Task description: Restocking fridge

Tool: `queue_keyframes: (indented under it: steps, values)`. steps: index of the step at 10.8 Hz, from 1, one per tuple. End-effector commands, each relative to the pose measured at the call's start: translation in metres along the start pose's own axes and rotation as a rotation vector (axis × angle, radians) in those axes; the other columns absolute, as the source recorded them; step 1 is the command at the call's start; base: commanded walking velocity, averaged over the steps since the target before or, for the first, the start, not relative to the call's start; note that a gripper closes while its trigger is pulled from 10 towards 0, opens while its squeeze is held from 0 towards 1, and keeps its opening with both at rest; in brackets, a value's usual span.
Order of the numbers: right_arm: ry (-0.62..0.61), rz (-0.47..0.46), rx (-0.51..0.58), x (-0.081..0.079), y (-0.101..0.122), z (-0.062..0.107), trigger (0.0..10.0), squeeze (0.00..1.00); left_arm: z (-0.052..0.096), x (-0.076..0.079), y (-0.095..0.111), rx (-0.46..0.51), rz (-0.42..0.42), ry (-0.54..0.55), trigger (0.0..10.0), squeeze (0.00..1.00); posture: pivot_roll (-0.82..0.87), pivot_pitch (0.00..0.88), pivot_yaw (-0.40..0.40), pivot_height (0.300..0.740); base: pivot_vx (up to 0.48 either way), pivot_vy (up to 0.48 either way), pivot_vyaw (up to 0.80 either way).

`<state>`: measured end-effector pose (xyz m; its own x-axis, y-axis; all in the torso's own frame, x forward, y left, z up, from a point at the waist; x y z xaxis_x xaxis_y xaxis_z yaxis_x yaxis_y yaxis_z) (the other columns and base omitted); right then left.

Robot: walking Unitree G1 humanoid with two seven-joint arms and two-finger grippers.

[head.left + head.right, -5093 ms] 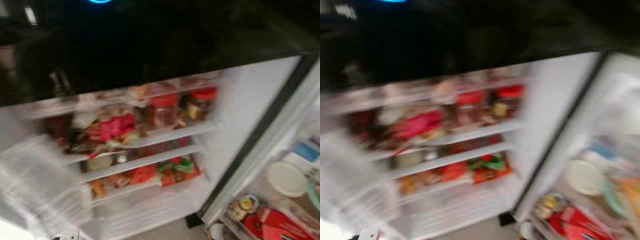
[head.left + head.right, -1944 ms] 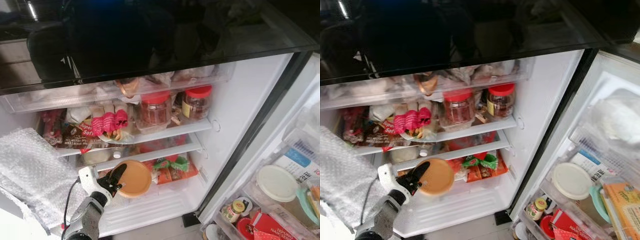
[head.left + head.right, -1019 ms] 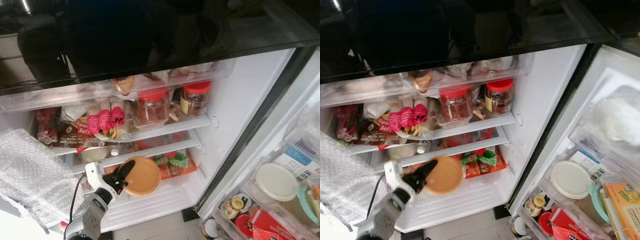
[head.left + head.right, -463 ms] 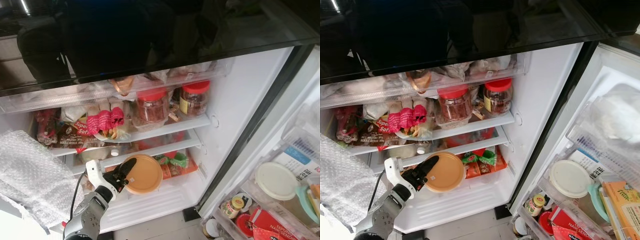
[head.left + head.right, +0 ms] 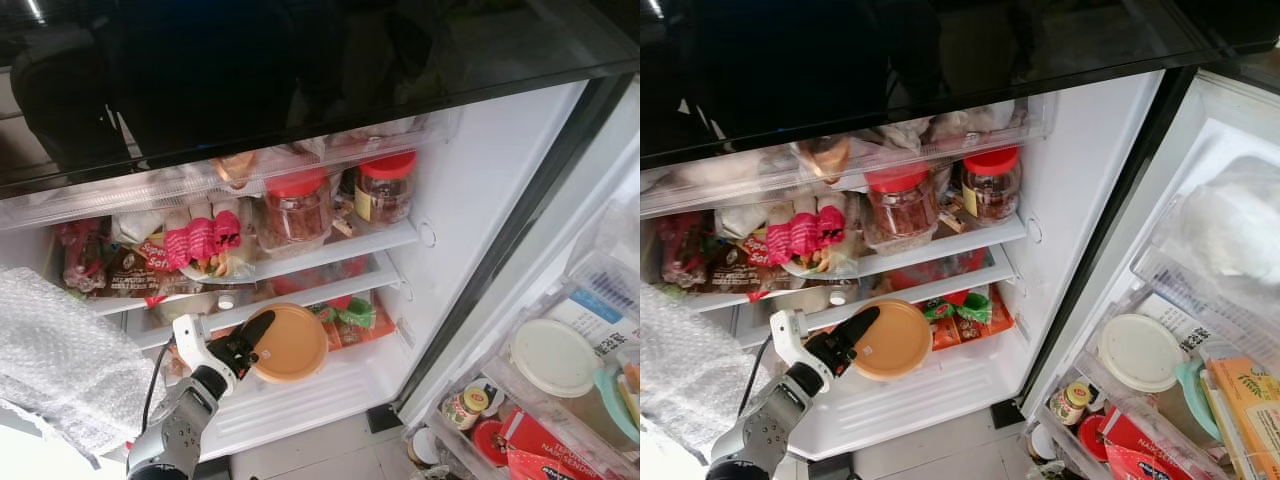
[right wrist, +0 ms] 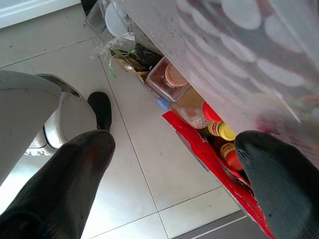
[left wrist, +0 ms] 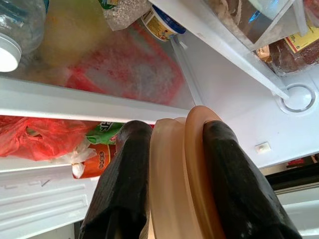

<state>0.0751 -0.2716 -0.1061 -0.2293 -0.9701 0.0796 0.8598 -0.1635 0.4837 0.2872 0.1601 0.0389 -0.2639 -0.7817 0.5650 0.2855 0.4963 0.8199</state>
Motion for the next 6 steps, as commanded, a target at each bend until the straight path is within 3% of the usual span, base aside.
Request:
queue_keyframes:
  steps: [1, 6]
  values:
    - [-0.015, 0.0, 0.002, 0.0057, -0.0013, 0.0017, 10.0, 0.0, 0.0004, 0.0003, 0.0026, 0.003, 0.004, 0.003, 10.0, 0.0, -0.24, 0.125, 0.019, 0.74, 0.0, 0.0, 0.0]
    - [-0.006, 0.016, -0.007, 0.0068, -0.0009, 0.0017, 10.0, 0.0, -0.0013, 0.0026, 0.001, 0.026, 0.044, 0.02, 10.0, 0.0, -0.24, 0.119, 0.005, 0.74, 0.0, 0.0, 0.0]
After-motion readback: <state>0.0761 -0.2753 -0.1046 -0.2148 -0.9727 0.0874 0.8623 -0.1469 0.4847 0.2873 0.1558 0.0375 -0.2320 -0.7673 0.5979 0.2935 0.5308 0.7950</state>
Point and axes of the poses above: a point about 5 cm out from each wrist's last joint towards the gripper, its own z axis pointing back from the gripper into the wrist, its own y axis along the axis of the wrist's last joint, x = y × z, the point moved 1 cm from there along -z, pointing out of the wrist towards the gripper, and after that the axes turned 7 degrees about -z, right-handed, at the moved point
